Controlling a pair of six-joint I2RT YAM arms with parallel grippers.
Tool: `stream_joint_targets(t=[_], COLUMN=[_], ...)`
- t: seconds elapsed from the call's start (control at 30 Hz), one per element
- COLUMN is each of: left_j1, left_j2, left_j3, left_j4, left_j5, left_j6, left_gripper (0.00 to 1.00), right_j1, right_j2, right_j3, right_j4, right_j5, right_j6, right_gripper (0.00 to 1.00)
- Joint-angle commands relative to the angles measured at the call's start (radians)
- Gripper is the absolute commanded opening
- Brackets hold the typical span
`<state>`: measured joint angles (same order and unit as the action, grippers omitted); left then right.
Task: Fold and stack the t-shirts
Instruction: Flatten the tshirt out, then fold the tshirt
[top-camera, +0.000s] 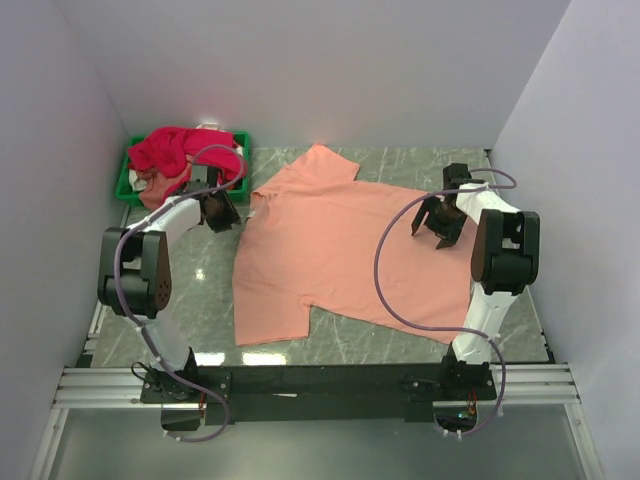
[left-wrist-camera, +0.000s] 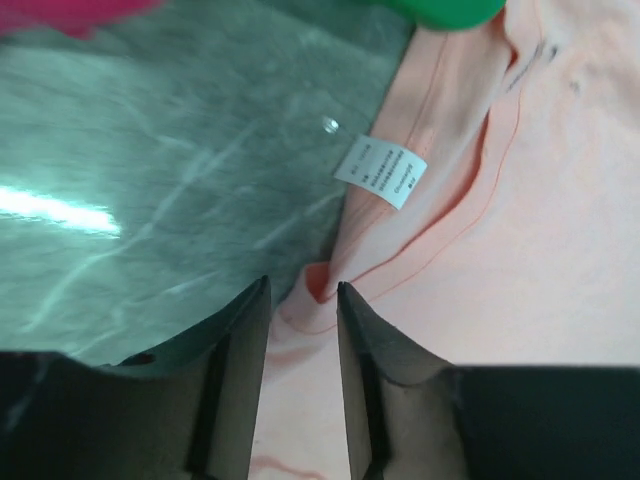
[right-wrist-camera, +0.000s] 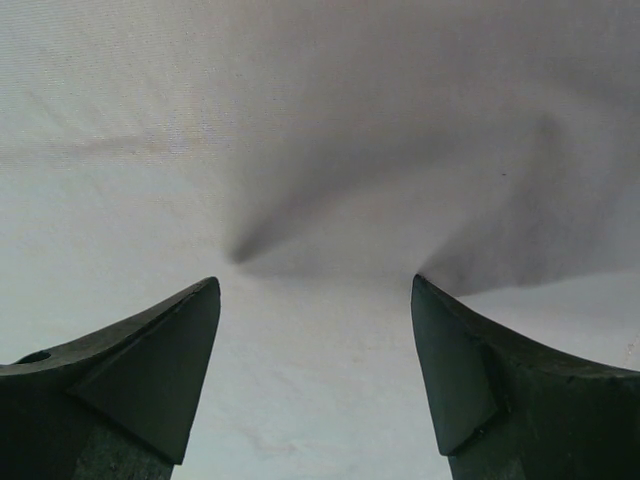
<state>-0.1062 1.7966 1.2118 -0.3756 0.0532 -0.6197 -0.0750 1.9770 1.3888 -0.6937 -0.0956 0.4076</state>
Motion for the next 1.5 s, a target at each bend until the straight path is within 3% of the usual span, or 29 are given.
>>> stream_joint_targets(t=[0.0, 0.23, 0.47, 0.73, 1.13, 1.47], left_j1=[0.000, -0.003, -0.041, -0.059, -0.165, -0.201], left_j2=[-0.071, -0.137, -0.118, -0.060, 0.035, 0.245], left_j3=[0.048, -0.009, -0.063, -0.075, 0.054, 0.202], left_j4=[-0.091, -0.054, 0.055, 0.121, 0.147, 0.193], left_j5=[-0.134, -0.072, 0.054, 0.102, 0.132, 0.183], left_j6=[0.041, 0.003, -0.067, -0.100, -0.146, -0.160], left_gripper=[0.40, 0.41, 0.42, 0.47, 0.46, 0.46], right_j1=[-0.016, -0.026, -0.081, -0.144, -0.154, -0.152], right_j2=[0.026, 0.042, 0.042, 0.022, 0.026, 0.029], right_j3=[-0.004, -0.005, -0.025, -0.034, -0.033, -0.013], right_j4=[-0.015, -0.027, -0.026, -0.024, -0.018, -0.027], right_j5=[0.028, 0.056, 0.082, 0.074, 0.056, 0.048], right_j6=[0.002, 0.005, 0.002, 0.002, 0.004, 0.004], right_gripper=[0.84, 0.84, 0.84, 0.82, 0.82, 0.82])
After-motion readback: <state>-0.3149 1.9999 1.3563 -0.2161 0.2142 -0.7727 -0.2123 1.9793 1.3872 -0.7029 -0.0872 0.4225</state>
